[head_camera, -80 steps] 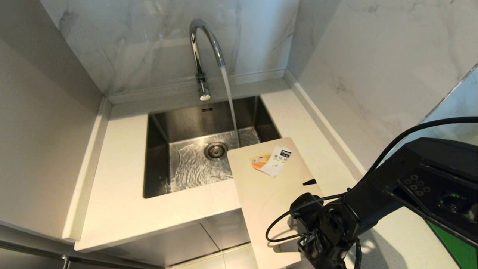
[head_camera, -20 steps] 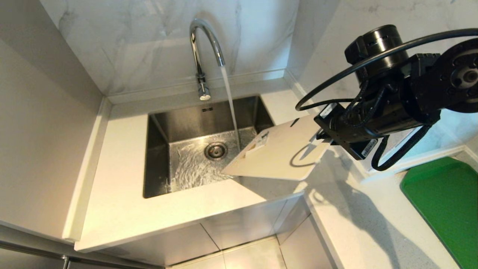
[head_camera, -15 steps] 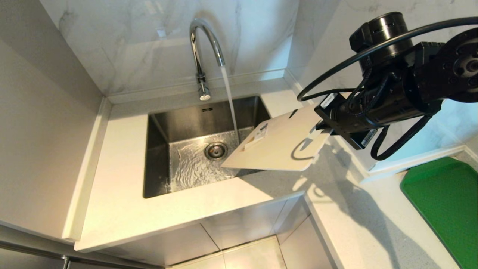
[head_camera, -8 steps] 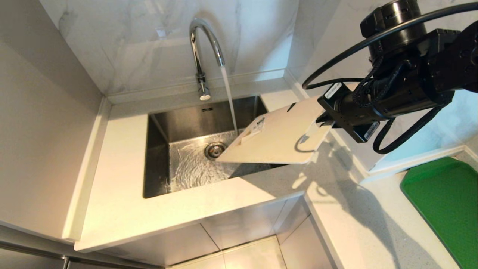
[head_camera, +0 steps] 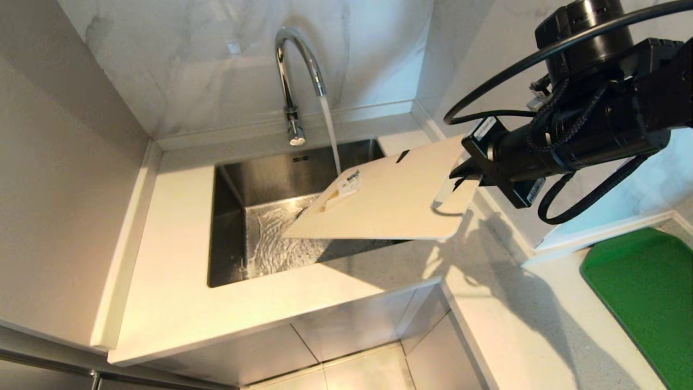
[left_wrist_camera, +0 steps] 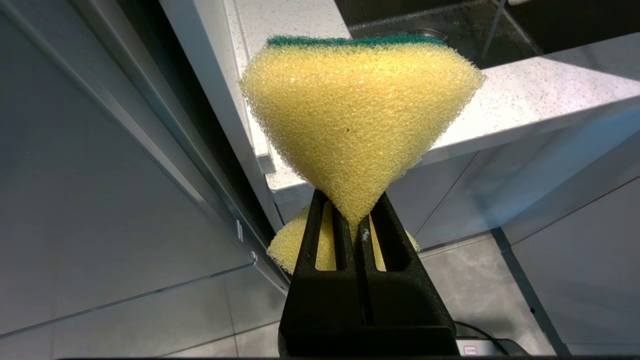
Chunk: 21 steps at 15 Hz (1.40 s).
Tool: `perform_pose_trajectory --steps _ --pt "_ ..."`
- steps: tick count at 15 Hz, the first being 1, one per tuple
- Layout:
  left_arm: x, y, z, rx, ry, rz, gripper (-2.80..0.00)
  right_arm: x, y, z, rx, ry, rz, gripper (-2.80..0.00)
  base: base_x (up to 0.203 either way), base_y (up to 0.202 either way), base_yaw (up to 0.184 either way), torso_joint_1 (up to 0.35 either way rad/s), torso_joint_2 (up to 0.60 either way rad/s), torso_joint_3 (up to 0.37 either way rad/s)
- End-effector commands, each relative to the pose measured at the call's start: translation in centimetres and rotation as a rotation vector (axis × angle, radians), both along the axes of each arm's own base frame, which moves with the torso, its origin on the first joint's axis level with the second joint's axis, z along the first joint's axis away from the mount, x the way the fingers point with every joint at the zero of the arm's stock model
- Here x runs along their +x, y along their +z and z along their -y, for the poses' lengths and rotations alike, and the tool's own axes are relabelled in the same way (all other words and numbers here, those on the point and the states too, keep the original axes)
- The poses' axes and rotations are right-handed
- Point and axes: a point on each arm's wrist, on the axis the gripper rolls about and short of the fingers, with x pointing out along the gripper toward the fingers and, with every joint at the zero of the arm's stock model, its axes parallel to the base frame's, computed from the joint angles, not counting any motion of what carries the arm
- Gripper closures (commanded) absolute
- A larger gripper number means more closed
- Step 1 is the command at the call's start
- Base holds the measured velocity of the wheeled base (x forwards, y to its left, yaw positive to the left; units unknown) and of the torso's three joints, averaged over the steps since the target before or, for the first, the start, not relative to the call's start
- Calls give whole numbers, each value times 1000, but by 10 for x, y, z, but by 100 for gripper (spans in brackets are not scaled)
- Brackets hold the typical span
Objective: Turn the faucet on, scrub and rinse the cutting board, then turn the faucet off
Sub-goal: Scrub the cutting board underwater
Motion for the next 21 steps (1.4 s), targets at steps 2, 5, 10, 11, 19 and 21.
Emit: perform_pose_trajectory --steps 2,5,10,11,19,21 --pt "0 0 0 0 0 -1 0 5 -6 -1 0 -3 -21 0 0 0 0 0 0 0" --pt "0 0 0 -3 0 -1 0 6 -6 -2 -4 -1 -22 0 0 0 0 0 0 0" --pt "0 0 0 -3 1 -1 0 6 -6 -2 -3 -5 -23 0 90 0 -7 -7 -1 4" --pt "0 0 0 -3 0 -1 0 6 -6 -2 -2 -4 -23 0 190 0 3 22 9 -1" --pt "0 0 0 -1 2 -1 0 9 -12 -3 -7 -5 -44 0 128 0 8 4 5 0" --pt "0 0 0 -1 0 -1 0 10 -14 -3 -8 -4 -49 0 0 0 0 0 0 0"
